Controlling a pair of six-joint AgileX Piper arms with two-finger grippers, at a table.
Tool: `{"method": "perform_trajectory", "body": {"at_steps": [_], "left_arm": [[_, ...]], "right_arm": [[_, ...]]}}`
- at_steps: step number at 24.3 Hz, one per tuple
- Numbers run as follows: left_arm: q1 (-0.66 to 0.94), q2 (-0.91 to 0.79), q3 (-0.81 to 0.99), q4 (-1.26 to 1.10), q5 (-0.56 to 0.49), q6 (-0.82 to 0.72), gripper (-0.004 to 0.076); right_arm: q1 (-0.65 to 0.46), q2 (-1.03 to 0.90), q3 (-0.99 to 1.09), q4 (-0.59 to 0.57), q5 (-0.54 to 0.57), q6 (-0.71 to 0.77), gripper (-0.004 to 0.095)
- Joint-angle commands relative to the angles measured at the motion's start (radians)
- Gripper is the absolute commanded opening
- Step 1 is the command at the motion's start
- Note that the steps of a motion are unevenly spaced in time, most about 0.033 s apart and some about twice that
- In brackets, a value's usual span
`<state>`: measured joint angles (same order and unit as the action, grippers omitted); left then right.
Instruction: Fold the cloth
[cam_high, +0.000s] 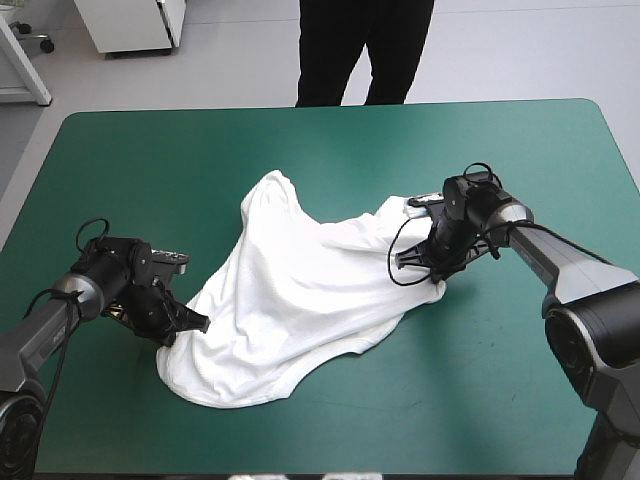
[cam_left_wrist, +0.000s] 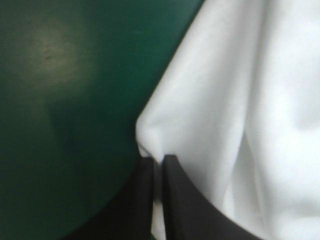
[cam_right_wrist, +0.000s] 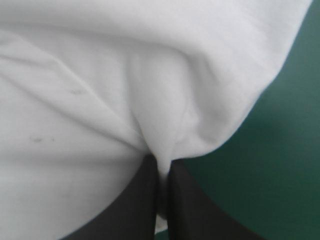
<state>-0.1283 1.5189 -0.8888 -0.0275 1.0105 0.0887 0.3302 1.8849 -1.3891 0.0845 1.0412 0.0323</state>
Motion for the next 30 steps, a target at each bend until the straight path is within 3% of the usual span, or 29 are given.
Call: {"method": "perform_trajectory", "body": {"at_steps": [1,9,16,19,24,30], "left_arm": [[-0.009,-0.082,-0.059,-0.066,-0.071,0.002,-0.0009],[-0.009,-0.335,-0.389,-0.092,0.095,-0.016,-0.0009],[-0.009,-0.416,-0.688,-0.176,0.124,-0.016,-0.0009],[-0.009,-0.416,-0.875,-0.234,0.066,-0.005,-0.0009],[-0.009,-0.405,-1.257,-0.271,-0.152,0.074,-0.0009],[-0.009,-0.394,-1.506,-0.359,-0.225,0.131,-0.0009]], "right_arm": [[0.013,-0.037,-0.060,0.105,-0.040,-0.009,-0.0017],[0.009,-0.249,-0.311,0.071,0.073,-0.013,-0.0017],[0.009,-0.424,-0.513,0.025,0.098,0.002,-0.0017],[0.009,-0.496,-0.640,0.005,0.085,0.009,-0.0017],[0.009,-0.576,-0.932,-0.002,-0.050,-0.011,-0.0017],[0.009,-0.582,-1.169,0.011,-0.056,-0.032,-0.0017]]}}
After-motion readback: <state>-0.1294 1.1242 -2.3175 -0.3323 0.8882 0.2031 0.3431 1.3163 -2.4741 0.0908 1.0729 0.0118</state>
